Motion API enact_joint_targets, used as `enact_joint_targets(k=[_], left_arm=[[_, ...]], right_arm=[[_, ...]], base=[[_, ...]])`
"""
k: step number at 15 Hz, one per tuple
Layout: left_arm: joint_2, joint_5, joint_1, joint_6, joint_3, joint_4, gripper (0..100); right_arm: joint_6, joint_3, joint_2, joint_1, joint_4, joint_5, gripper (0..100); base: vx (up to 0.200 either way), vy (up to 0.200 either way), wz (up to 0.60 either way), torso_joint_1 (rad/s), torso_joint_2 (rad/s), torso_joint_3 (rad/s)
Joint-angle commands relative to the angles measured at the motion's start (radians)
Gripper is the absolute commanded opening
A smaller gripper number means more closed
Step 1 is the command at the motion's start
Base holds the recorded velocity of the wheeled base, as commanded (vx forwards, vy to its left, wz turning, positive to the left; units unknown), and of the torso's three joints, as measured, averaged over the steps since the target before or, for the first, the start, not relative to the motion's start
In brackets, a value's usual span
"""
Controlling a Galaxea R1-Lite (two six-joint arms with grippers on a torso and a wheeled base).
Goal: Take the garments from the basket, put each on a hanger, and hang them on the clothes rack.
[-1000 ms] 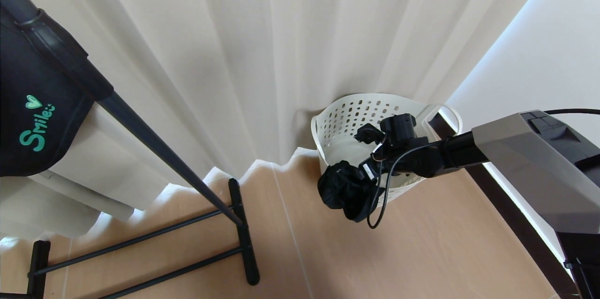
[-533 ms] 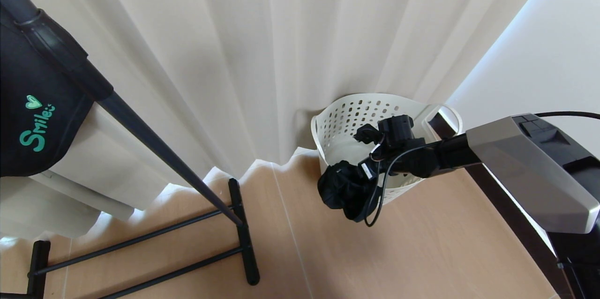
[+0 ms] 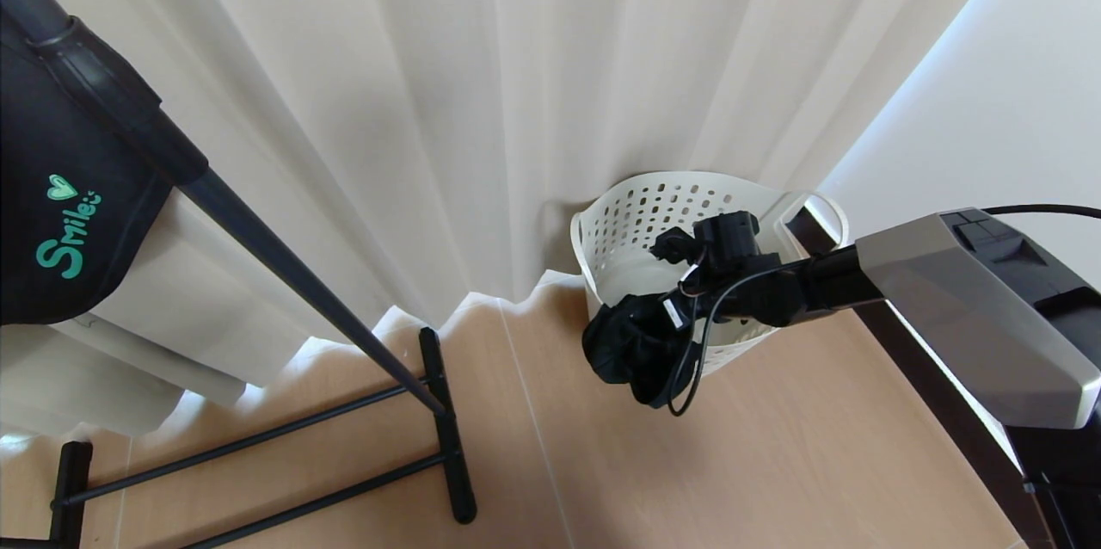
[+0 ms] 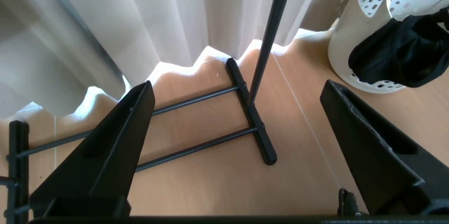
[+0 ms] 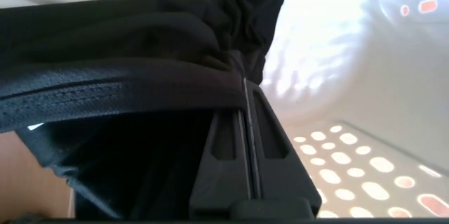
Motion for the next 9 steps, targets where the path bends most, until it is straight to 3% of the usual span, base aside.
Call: enact_joint_targets(k=[1, 7, 9], left_arm=[[0.0, 0.0, 0.0, 0.0, 0.0, 0.0, 100], [0.0, 0.0, 0.0, 0.0, 0.0, 0.0, 100], [0.0, 0.0, 0.0, 0.0, 0.0, 0.0, 100]], right_arm=[[0.016, 0.021, -0.054, -0.001, -0.002, 0.002, 0], [0.019, 0.122, -0.187, 0.001, -0.013, 0.006, 0], [0.018, 0.18, -0.22, 0.007, -0.094, 0.006, 0]], base=[[0.0, 0.0, 0.0, 0.0, 0.0, 0.0], [0.0, 0.0, 0.0, 0.0, 0.0, 0.0], [0.0, 0.0, 0.0, 0.0, 0.0, 0.0]])
